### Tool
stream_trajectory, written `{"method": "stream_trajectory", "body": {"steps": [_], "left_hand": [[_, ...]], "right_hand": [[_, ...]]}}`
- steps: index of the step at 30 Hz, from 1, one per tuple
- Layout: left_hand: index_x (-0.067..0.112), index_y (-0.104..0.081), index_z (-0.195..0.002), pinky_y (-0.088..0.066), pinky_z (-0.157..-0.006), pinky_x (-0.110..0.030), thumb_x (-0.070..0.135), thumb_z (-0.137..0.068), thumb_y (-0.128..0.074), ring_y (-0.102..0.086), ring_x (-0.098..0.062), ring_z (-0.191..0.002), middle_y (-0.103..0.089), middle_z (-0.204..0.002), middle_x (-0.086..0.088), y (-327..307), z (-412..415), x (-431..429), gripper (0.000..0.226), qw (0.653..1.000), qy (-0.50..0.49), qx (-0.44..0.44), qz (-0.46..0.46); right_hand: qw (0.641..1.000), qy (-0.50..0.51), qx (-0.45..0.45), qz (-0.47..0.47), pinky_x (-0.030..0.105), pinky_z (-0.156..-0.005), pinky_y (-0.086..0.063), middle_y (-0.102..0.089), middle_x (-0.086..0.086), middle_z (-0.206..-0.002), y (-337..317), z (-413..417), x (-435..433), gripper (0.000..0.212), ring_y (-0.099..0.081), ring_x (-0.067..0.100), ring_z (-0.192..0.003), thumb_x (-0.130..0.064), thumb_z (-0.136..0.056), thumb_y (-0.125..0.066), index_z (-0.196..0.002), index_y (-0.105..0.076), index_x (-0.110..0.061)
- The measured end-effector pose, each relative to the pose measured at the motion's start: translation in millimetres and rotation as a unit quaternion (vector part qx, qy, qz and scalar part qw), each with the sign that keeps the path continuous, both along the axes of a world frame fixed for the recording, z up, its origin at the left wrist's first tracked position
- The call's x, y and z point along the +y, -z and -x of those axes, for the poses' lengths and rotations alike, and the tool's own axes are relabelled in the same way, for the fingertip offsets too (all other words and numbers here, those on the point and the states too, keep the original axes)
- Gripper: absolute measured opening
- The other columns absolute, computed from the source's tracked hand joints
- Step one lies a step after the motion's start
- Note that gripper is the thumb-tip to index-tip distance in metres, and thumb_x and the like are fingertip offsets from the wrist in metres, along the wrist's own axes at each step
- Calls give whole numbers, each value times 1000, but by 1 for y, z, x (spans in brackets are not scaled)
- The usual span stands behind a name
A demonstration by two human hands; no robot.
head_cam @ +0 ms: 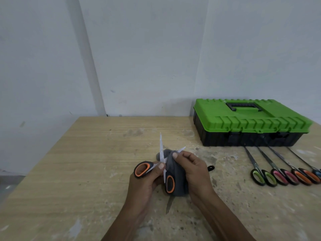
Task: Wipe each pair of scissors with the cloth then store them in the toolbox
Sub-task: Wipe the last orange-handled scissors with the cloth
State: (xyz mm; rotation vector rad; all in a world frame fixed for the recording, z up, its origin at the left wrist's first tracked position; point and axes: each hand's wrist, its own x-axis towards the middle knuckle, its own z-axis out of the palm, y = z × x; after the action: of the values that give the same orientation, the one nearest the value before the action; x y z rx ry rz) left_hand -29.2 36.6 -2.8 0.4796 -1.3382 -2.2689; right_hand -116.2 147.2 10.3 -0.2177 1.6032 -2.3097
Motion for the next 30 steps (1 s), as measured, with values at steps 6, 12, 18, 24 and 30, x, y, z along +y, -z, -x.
{"method": "stream_trajectory", "body": {"steps": [6, 12, 18, 24, 30], "left_hand": [[-23, -57, -95, -59, -80, -43, 7, -82, -76, -69, -33, -86, -69, -88, -27, 1, 1, -2, 37, 1000, -8, 22, -7], [2, -74, -81, -59, -83, -44, 6, -85, -72, -71, -32, -86, -72, -90, -24, -4, -3, -1, 6, 1000, 3, 18, -3], [7, -72, -73, -62, -74, -35, 4, -85, -70, -71, -25, -82, -71, -89, -21, -5, -3, -2, 13, 1000, -9, 7, -26], [9, -73, -70, -58, -74, -36, -1, -91, -66, -68, -26, -77, -70, -86, -18, -4, -1, -3, 24, 1000, -6, -4, -8], [-11, -71, -98, -57, -86, -44, 4, -86, -70, -71, -36, -93, -73, -99, -26, -3, -3, -5, 19, 999, -13, -2, -34]], "right_hand": [[958, 216, 171, -77, 21, -70, -53, -74, 1, -92, -9, 7, 15, 10, -70, 12, -87, -12, -90, -72, -99, -68, -15], [776, 129, 543, -295, 30, -94, -44, -68, -11, -115, 10, -10, 5, 17, -59, 10, -112, -22, -93, -69, -110, -70, -19], [690, 170, 606, -357, 34, -91, -44, -73, -5, -108, 17, 18, 12, 19, -64, 15, -101, -22, -92, -60, -104, -73, -17], [763, 228, 536, -280, 24, -101, -40, -68, -1, -120, 9, 8, 28, 24, -58, 12, -114, -14, -96, -58, -116, -70, -11], [724, 83, 605, -321, 39, -98, -48, -69, -3, -123, 23, -1, 0, 26, -60, 14, -121, -18, -96, -56, -117, -71, -16]]}}
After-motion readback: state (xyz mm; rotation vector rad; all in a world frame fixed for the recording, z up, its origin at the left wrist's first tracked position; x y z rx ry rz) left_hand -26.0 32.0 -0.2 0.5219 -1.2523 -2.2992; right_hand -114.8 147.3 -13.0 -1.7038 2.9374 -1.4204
